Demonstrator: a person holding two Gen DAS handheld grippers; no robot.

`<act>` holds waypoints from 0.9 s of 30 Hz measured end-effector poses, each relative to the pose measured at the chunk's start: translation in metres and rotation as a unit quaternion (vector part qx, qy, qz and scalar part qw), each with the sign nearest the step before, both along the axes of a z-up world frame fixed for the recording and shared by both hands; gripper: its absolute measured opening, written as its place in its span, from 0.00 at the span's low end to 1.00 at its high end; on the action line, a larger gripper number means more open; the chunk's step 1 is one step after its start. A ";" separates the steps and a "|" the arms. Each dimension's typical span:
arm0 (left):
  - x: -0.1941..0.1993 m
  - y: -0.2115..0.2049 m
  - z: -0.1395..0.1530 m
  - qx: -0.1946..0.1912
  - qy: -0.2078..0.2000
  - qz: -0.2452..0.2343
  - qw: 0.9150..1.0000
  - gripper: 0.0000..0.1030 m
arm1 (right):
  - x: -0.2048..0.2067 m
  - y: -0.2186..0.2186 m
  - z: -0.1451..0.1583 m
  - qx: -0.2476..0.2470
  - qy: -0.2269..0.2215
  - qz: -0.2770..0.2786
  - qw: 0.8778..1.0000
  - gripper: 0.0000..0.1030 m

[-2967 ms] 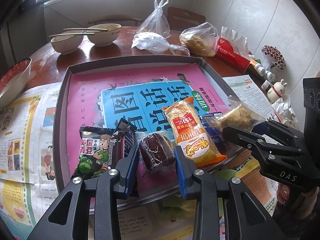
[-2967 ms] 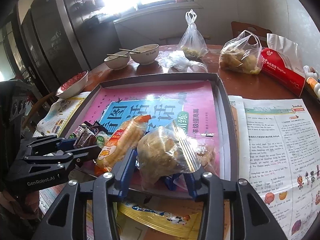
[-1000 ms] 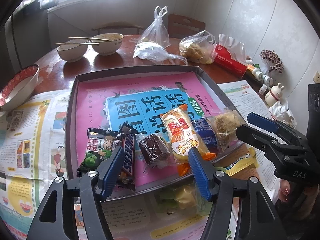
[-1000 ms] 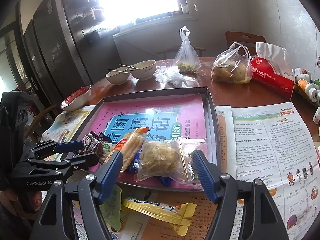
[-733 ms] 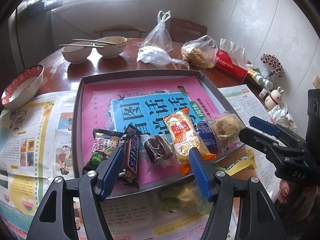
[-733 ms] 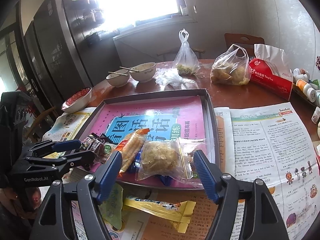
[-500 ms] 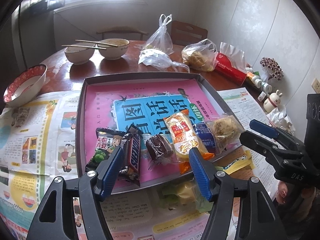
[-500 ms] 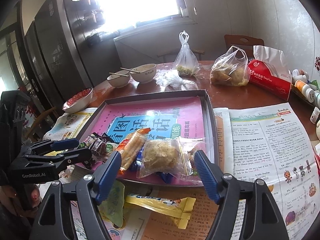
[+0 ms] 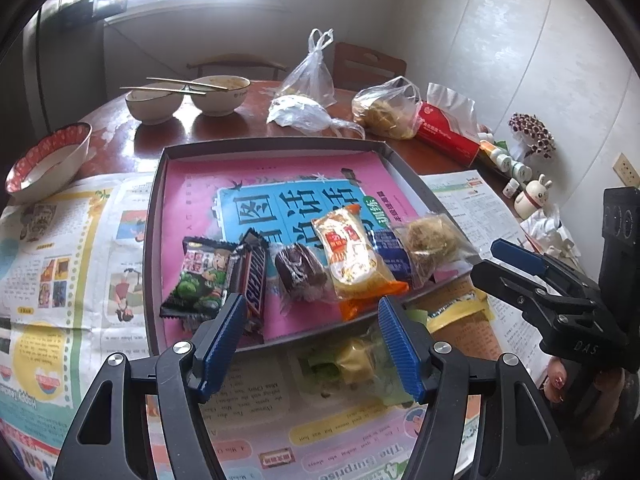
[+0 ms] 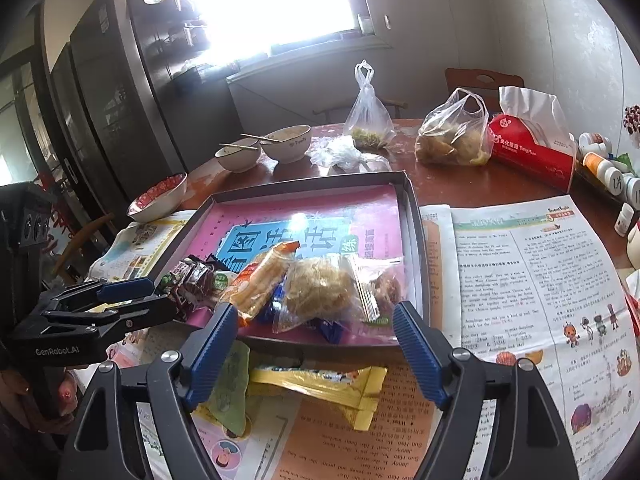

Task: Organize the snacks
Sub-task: 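Move both grippers back out of the tray toward the green packet and yellow foil bag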

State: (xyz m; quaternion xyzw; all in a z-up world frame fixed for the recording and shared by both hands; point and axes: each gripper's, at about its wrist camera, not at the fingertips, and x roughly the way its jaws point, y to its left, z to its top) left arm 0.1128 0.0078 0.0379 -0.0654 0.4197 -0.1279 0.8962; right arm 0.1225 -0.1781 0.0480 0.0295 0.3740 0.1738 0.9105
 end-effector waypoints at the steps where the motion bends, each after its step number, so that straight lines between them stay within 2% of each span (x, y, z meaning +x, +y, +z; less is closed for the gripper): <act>1: -0.002 0.000 -0.001 0.000 0.001 -0.001 1.000 0.68 | -0.001 0.000 -0.001 0.000 0.000 0.000 1.000 0.77; 27: -0.021 -0.016 -0.027 0.002 0.028 -0.027 0.999 0.68 | -0.033 0.001 -0.021 0.002 0.031 0.014 0.999 0.77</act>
